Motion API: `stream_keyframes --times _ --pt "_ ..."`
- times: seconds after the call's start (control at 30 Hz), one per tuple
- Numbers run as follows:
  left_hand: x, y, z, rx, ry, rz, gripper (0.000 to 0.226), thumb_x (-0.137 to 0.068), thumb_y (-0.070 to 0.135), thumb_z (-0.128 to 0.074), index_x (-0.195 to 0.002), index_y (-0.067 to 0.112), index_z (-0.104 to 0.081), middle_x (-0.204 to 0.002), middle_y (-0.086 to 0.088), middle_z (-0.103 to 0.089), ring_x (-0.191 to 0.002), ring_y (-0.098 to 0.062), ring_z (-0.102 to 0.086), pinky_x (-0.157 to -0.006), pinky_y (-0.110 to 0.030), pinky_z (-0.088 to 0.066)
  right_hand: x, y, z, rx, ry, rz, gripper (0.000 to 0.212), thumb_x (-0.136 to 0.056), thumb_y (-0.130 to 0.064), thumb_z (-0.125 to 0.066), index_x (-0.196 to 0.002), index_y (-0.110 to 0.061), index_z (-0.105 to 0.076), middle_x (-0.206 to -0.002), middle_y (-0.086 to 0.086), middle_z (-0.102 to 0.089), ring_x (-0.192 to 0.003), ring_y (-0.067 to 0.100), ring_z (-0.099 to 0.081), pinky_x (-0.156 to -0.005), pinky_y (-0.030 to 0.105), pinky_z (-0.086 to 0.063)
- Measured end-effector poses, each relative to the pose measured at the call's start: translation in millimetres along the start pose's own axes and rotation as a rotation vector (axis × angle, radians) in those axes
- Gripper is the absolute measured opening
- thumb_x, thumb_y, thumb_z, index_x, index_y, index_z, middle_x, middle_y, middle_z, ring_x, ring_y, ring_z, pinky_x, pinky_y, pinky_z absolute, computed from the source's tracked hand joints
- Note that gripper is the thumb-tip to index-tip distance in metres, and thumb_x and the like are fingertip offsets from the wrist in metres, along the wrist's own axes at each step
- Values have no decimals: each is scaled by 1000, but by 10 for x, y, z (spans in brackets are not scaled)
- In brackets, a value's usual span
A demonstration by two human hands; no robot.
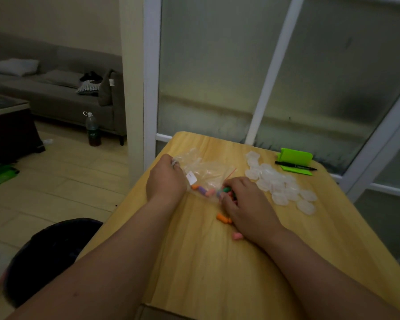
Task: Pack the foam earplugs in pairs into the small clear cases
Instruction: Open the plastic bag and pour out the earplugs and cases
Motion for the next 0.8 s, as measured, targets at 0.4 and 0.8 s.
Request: stream_keyframes --times 0.4,0.8 --pt "3 -9 10 8 0 -2 22 -107 27 -45 -90 17 -54 -81 2 -55 -72 -15 -53 -57 -32 -33 442 -183 365 0 72 119 37 -92 -61 -66 -120 -36 -66 -125 -19 -55 -119 3 -51 -101 33 -45" --pt "43 0 25 -7 -10 -11 22 -107 28 -45 -90 17 -55 -83 0 -56 -76 -21 -55 -62 -34 -37 317 -248 135 33 5 224 11 -90 -29 -67 -86 -26 -57 -99 -8 -59 -99 14 -54 -87 39 -49"
Point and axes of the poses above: each hand's wrist, its own x-axis away from the middle knuckle, its own z-axis out of the back of the hand, y = z × x, the point moved 8 cm from there along -x, towards the middle knuckle
